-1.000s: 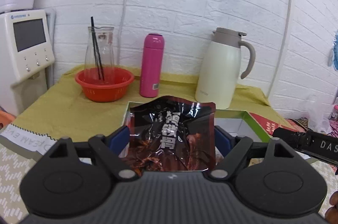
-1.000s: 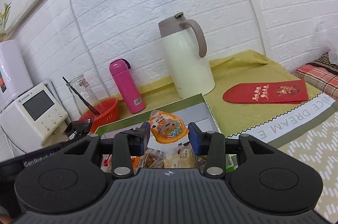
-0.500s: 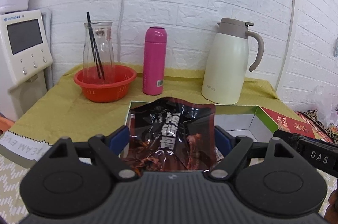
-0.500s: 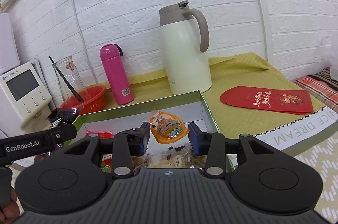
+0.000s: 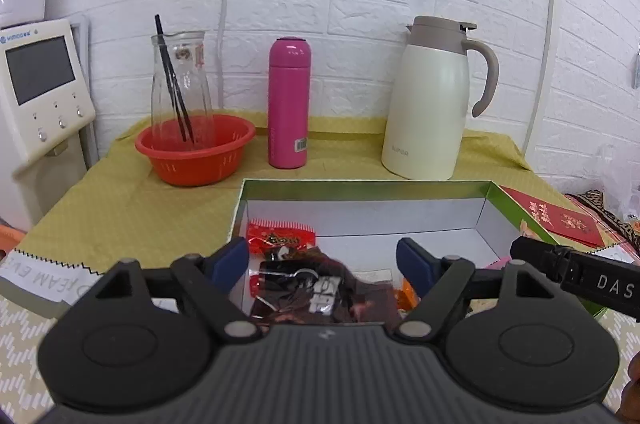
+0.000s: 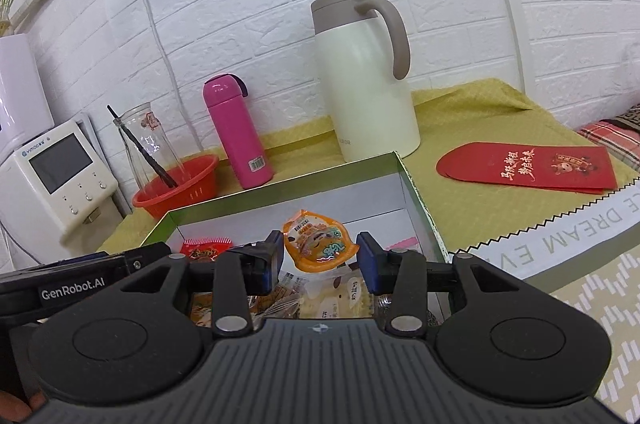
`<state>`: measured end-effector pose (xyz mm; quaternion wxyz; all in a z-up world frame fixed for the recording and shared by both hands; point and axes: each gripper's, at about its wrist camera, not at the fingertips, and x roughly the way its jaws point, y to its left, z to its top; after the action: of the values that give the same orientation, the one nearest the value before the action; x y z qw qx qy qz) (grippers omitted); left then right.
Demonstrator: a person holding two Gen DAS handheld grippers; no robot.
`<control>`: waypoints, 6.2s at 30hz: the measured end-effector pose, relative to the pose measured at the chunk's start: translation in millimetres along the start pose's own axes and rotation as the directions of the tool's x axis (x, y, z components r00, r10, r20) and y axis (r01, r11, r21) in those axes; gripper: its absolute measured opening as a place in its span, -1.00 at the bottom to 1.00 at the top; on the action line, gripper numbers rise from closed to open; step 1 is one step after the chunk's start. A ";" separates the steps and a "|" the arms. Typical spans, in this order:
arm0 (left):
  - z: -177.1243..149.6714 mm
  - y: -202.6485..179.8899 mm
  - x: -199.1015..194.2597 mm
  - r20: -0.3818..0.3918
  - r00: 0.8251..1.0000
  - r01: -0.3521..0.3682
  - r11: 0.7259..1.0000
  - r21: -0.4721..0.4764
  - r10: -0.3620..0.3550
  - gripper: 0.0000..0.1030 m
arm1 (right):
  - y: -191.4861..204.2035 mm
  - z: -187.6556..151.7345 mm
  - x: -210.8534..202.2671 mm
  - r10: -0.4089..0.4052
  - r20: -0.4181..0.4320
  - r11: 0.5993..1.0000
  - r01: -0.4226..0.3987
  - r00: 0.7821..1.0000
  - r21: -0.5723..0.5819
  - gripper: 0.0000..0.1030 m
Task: Organize snacks
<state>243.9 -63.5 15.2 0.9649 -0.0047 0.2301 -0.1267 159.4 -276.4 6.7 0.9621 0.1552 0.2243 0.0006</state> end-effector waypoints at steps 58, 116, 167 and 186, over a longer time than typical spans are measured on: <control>-133.8 -11.0 -116.6 -0.303 0.833 0.530 0.826 0.192 -0.464 0.97 | -26.2 -106.0 -108.6 0.391 -0.324 0.805 -0.149 0.861 0.575 -0.17; -103.6 19.1 -157.3 -0.106 0.642 0.715 0.642 -0.276 -0.760 -0.64 | -31.4 -44.2 -167.7 0.592 -0.057 0.781 -0.555 0.804 0.286 -0.92; 13.2 -17.5 7.7 -0.083 0.984 0.172 0.974 0.149 -0.161 0.18 | -46.4 39.2 29.3 0.276 -0.013 0.907 -0.256 0.961 0.333 1.00; -39.6 -36.2 -164.9 0.040 0.998 -0.060 0.995 0.076 0.057 0.99 | 30.3 -42.0 -189.1 0.016 0.176 0.994 0.003 0.984 -0.106 1.00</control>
<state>75.3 -56.0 55.3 0.9718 0.0370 0.2066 -0.1072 -26.8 -248.4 61.6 0.9850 0.1045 0.1374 0.0020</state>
